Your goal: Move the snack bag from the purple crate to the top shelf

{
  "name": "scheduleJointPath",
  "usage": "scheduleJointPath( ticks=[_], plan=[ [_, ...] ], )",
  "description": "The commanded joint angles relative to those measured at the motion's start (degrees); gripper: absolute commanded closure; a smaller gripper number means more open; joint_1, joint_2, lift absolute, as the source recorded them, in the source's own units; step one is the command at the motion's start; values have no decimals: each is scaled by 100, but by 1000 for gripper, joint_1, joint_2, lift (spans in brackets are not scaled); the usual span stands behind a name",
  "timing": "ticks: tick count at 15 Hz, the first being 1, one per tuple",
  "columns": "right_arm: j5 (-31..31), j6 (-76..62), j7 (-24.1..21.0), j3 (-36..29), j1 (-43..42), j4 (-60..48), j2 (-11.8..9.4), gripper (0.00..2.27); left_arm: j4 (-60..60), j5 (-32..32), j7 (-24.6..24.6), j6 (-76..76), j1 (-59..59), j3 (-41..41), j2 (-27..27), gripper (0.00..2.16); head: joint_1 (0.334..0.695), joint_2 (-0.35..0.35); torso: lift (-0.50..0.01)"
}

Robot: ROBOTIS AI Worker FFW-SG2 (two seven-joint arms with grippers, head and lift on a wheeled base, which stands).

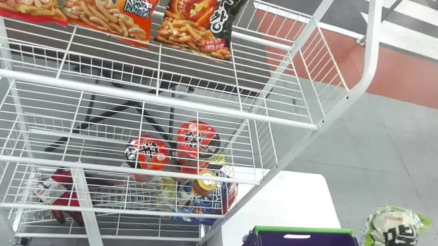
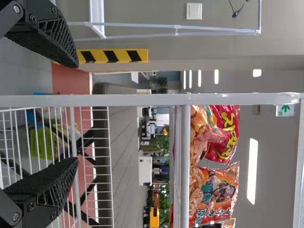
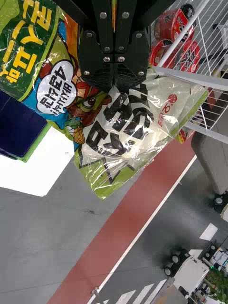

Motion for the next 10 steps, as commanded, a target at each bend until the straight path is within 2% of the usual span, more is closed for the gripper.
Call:
scheduleJointPath(
  ticks=[1, 10],
  plan=[
    [6, 100, 22, -2, 1, 9, 0, 1656, -2, 0, 0, 0, 0, 0, 0, 130, 695, -350, -143],
    [6, 100, 75, 42, 1, 26, 18, 1656, -2, 0, 0, -18, 0, 8, -26, 130, 695, -350, -107]
  ],
)
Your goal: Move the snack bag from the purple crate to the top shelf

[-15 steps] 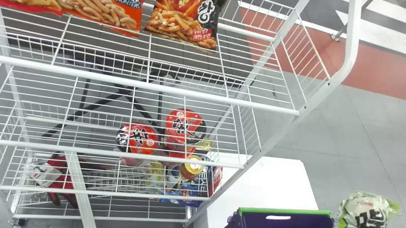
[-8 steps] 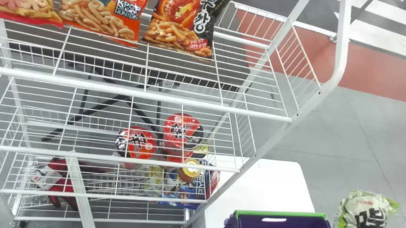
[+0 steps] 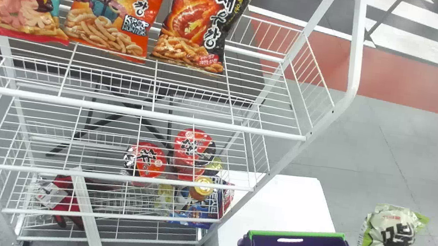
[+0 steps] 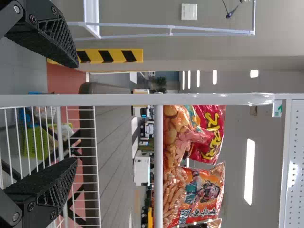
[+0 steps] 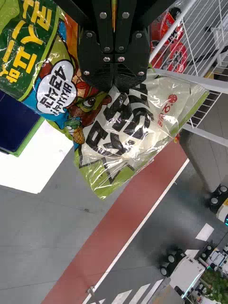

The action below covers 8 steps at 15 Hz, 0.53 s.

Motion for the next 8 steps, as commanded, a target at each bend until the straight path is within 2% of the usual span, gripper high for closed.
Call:
scheduleJointPath(
  ticks=[1, 8],
  plan=[
    [0, 100, 9, 10, 0, -4, 24, 1656, 0, 0, 0, -1, 9, 0, -1, 130, 695, -350, -103],
    [-18, 100, 35, -43, 61, 13, 86, 1659, -18, 0, 0, -1, 9, 0, 25, 130, 695, -350, -76]
  ],
)
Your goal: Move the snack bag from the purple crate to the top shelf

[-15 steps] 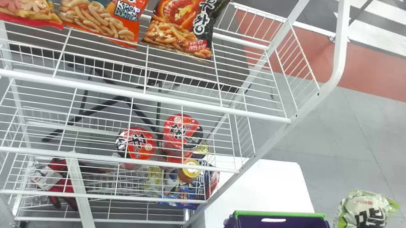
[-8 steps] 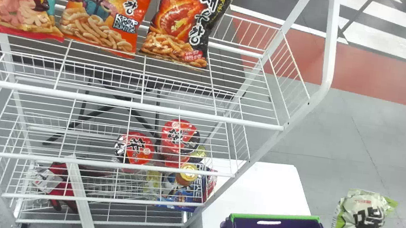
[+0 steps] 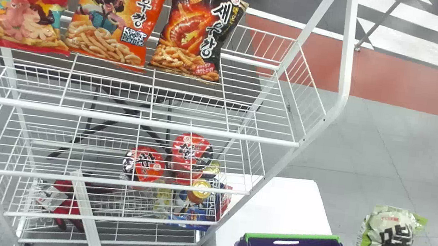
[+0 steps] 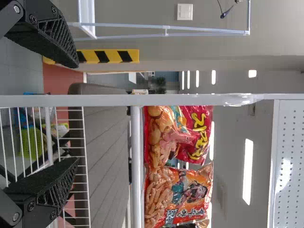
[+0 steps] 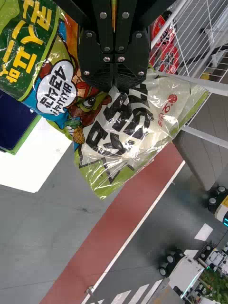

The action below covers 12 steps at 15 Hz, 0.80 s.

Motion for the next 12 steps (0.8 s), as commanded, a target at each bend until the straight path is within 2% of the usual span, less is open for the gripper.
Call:
scheduleJointPath(
  ticks=[1, 12],
  plan=[
    [-4, 100, 1, -17, 45, 15, 43, 1656, -12, 0, 0, 0, 0, 1, 14, 130, 695, -350, -72],
    [-30, 100, 89, -105, 97, 138, 66, 1656, -47, 0, 26, -53, 35, 9, 14, 130, 695, -350, -29]
  ],
)
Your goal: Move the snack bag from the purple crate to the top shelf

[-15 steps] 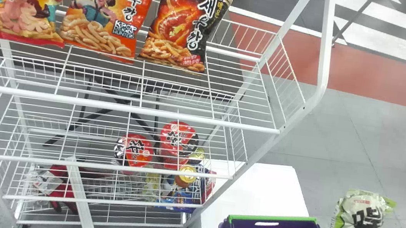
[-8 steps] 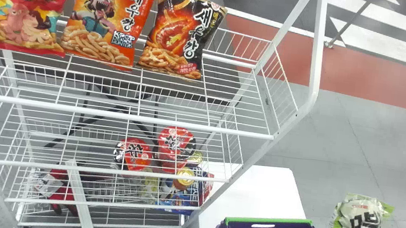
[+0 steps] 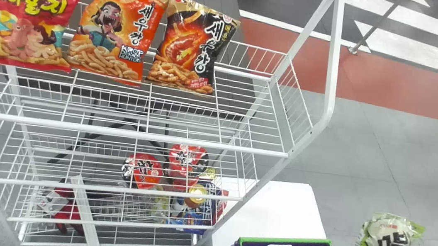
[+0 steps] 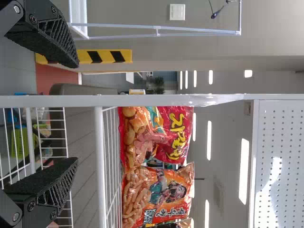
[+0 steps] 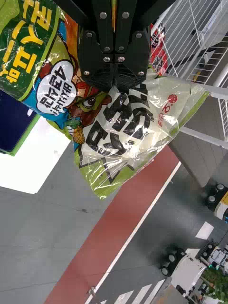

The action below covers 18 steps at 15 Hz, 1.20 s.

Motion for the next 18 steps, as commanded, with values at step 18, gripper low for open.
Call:
scheduleJointPath(
  ticks=[18],
  plan=[
    [-119, 100, 501, -21, 118, -197, 5, 1629, -166, -45, 22, 4, 122, 7, 9, 130, 695, -350, 0]
  ],
)
